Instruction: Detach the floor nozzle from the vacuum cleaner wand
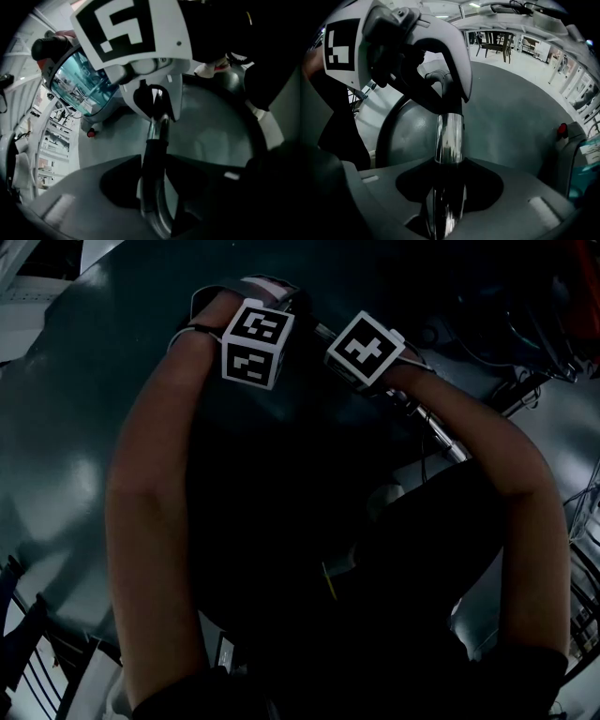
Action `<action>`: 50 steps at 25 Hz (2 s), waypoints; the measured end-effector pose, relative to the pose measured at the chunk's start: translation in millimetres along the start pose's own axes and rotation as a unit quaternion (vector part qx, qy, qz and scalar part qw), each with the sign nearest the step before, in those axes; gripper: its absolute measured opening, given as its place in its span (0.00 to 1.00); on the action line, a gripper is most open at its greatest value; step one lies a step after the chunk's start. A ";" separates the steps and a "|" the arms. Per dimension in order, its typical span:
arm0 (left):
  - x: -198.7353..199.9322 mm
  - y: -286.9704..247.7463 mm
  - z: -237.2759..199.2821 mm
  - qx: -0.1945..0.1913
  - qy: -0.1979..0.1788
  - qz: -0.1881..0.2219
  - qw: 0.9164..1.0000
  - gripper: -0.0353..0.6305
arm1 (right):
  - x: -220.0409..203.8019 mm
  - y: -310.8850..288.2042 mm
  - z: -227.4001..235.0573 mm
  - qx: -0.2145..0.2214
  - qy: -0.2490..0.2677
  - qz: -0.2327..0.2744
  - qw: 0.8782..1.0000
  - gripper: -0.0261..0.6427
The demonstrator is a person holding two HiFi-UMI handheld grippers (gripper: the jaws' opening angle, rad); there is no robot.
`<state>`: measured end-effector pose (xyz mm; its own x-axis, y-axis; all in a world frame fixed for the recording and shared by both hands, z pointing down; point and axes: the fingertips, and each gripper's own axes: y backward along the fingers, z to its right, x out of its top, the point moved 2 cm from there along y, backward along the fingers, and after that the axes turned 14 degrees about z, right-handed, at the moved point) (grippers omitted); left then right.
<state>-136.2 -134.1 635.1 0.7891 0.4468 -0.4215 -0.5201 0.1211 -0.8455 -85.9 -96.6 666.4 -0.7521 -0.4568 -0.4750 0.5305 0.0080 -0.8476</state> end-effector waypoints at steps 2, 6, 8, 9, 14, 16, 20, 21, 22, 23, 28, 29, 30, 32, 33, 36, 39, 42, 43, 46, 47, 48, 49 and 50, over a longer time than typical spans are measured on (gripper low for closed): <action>-0.2 -2.5 0.3 -0.007 -0.005 -0.010 1.000 0.30 | -0.8 0.3 0.0 0.000 0.002 -0.001 1.000 0.28; 0.2 -7.8 4.2 -0.037 -0.031 -0.036 0.998 0.29 | -1.5 -0.3 -0.9 -0.006 0.018 -0.007 1.000 0.28; 1.0 -11.9 8.7 -0.054 -0.044 -0.043 0.997 0.29 | -4.7 -0.3 -1.8 -0.012 0.034 -0.018 0.999 0.29; 0.9 -13.4 10.9 -0.061 -0.048 -0.046 0.996 0.29 | -5.3 -0.4 -2.4 -0.014 0.039 -0.022 0.999 0.29; -1.7 -7.4 5.7 -0.045 0.013 -0.014 0.999 0.29 | 2.1 3.3 -3.5 -0.004 0.012 -0.008 1.000 0.28; -5.3 -3.9 4.4 -0.037 0.046 -0.005 0.998 0.30 | 6.3 3.3 -1.9 -0.010 0.016 -0.004 1.000 0.28; -5.8 -3.1 10.2 -0.054 0.088 0.003 0.995 0.30 | 1.3 1.5 -8.2 -0.002 0.021 -0.028 0.999 0.28; -5.4 -1.8 9.8 -0.052 0.088 0.004 0.995 0.30 | 1.6 1.9 -9.4 0.005 0.017 -0.026 0.999 0.28; -5.2 -0.6 8.9 -0.049 0.082 0.000 0.995 0.30 | 2.8 2.3 -9.1 0.010 0.013 -0.023 1.000 0.28; -5.5 0.3 8.1 -0.045 0.075 -0.005 0.996 0.30 | 4.8 2.6 -7.9 0.011 0.013 -0.018 1.000 0.28; -5.1 -1.9 7.3 -0.050 0.089 0.010 0.995 0.31 | 1.9 5.3 -8.4 -0.005 0.011 -0.016 1.000 0.28; -4.0 -2.4 6.9 -0.051 0.091 0.016 0.994 0.31 | -0.5 6.2 -8.9 -0.003 0.007 -0.020 1.000 0.28; -3.2 -2.6 5.8 -0.049 0.091 0.017 0.994 0.31 | -1.6 6.5 -8.7 0.002 0.003 -0.022 1.000 0.28; -2.7 -2.3 2.3 -0.040 0.084 0.003 0.996 0.30 | 0.2 7.1 -4.3 0.011 0.000 -0.019 1.000 0.28; -3.2 -1.9 1.0 -0.036 0.080 -0.007 0.996 0.30 | 2.3 7.5 -1.6 0.012 0.002 -0.013 1.000 0.28; -7.0 -1.2 1.4 -0.039 0.094 0.001 0.995 0.31 | 6.7 6.1 -4.9 0.002 0.003 0.002 1.000 0.28; -6.4 -2.2 1.3 -0.050 0.109 0.024 0.992 0.32 | 0.6 9.2 -6.7 -0.004 -0.010 -0.011 1.000 0.27; -6.6 -2.4 0.7 -0.044 0.097 0.007 0.994 0.31 | -1.4 8.7 -2.6 0.010 -0.018 -0.017 1.000 0.28; -7.2 -2.3 0.6 -0.041 0.093 0.003 0.995 0.31 | -0.5 8.4 -0.5 0.007 -0.012 -0.015 1.000 0.28; -9.6 0.5 1.2 -0.044 0.107 0.018 0.993 0.32 | 4.2 8.0 -4.7 -0.004 0.000 -0.002 1.000 0.27; -9.9 1.5 1.4 -0.045 0.112 0.025 0.992 0.32 | 4.0 8.7 -5.6 -0.006 0.001 -0.003 1.000 0.27; -10.1 1.7 1.3 -0.046 0.114 0.028 0.992 0.32 | 3.3 9.2 -5.5 -0.008 0.000 -0.005 1.000 0.27; -10.2 1.2 1.0 -0.046 0.112 0.026 0.992 0.32 | 2.9 8.6 -4.9 -0.005 0.001 -0.006 1.000 0.27; -10.3 0.6 0.9 -0.045 0.107 0.019 0.993 0.32 | 2.8 7.1 -4.6 0.001 0.002 -0.006 1.000 0.28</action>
<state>-145.0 -137.8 639.2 0.8256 0.2488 -0.5064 -0.5279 0.0235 -0.8490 -86.0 -93.6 658.0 -0.7605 -0.4529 -0.4652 0.5217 0.0003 -0.8531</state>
